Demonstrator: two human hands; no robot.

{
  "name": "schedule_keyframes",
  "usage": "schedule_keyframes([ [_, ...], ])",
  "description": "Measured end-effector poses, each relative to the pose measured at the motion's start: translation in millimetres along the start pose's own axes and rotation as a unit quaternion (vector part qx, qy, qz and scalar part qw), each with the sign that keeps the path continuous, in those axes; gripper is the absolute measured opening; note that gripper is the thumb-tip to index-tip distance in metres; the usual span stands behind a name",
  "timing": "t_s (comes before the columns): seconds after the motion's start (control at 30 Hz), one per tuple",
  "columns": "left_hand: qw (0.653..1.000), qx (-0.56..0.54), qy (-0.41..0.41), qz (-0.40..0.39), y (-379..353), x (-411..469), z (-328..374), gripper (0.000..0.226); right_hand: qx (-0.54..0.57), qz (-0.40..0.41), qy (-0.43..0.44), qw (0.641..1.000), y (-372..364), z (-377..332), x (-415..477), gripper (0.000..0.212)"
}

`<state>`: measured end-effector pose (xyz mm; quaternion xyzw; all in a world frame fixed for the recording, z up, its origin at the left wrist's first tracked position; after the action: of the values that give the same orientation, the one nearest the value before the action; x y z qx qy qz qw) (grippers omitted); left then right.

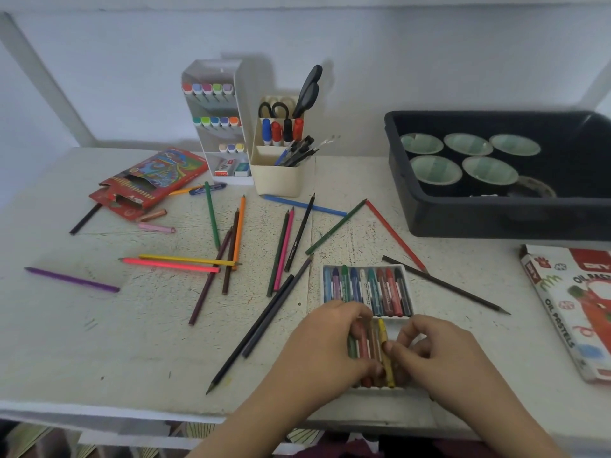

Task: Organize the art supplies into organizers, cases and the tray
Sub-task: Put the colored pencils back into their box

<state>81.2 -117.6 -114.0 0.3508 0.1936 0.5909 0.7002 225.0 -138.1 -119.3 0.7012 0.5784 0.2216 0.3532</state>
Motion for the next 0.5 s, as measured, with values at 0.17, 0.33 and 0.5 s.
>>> schedule_keyframes([
  [0.17,1.0,-0.015,0.008,-0.009,-0.6,0.3,-1.6,0.057,0.006,-0.011,-0.013,1.0,-0.5,0.6,1.7,0.019],
  [0.33,1.0,-0.017,0.018,-0.012,-2.0,1.1,-3.0,0.06,-0.004,-0.006,-0.001,1.0,-1.2,0.9,2.5,0.019],
  [0.5,1.0,-0.019,0.015,-0.014,-2.4,1.3,-3.3,0.057,0.015,-0.034,-0.012,0.999,0.4,1.8,1.2,0.022],
])
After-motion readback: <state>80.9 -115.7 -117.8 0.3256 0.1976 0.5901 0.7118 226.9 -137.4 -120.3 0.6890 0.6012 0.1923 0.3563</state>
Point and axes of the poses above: each hand's wrist, its own x-axis towards the middle knuckle, its own y-axis out of the back of the hand, z = x × y, the point moved 6 cm from there along x, towards the middle knuckle, and after that the axes turned 15 degrees about z, right-handed, at the moved point
